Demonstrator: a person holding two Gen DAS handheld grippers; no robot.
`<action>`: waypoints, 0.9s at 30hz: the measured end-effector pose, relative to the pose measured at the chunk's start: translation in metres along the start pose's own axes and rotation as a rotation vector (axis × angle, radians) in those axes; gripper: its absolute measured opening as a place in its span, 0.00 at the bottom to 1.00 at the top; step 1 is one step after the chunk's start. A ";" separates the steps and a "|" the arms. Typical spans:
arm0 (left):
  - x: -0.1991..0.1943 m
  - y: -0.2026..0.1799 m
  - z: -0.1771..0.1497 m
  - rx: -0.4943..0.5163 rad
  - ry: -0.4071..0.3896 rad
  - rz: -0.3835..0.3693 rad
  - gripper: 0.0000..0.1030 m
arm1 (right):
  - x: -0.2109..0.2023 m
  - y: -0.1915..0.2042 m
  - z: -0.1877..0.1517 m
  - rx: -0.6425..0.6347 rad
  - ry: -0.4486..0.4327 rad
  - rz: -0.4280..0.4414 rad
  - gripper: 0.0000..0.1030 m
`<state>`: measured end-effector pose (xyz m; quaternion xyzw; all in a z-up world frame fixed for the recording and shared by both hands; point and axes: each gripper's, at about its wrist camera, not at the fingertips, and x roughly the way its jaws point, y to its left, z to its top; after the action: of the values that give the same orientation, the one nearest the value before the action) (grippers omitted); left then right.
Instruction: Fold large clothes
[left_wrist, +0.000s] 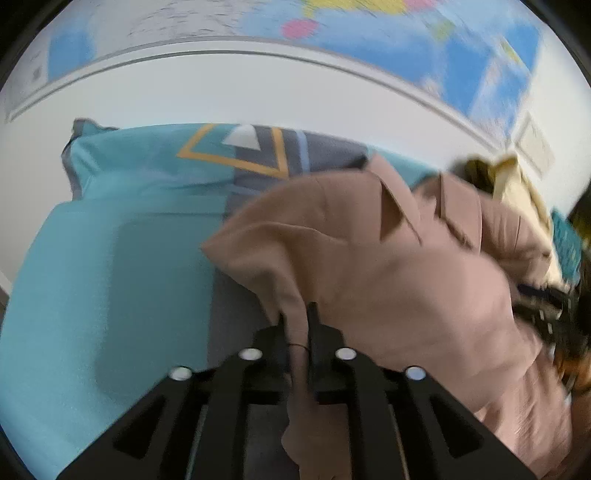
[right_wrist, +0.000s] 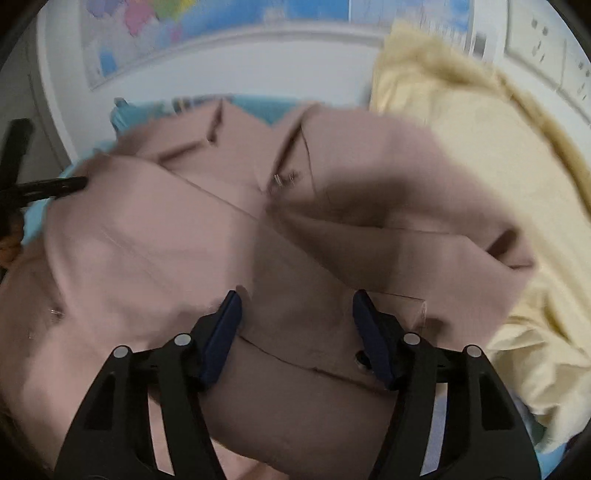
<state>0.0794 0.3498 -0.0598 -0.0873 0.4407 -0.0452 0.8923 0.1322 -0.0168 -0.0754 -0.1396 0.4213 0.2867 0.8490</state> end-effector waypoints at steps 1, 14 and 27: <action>-0.001 -0.004 -0.001 0.017 -0.002 0.001 0.23 | 0.000 -0.003 0.001 0.017 -0.013 0.011 0.59; -0.033 -0.043 -0.010 0.202 -0.118 0.059 0.57 | -0.015 -0.019 -0.005 0.045 -0.012 -0.008 0.04; -0.058 -0.031 -0.046 0.167 -0.074 0.018 0.68 | -0.038 -0.025 -0.009 0.078 -0.065 -0.124 0.40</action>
<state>0.0081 0.3230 -0.0360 -0.0101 0.4031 -0.0705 0.9124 0.1237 -0.0552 -0.0506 -0.1229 0.3948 0.2213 0.8832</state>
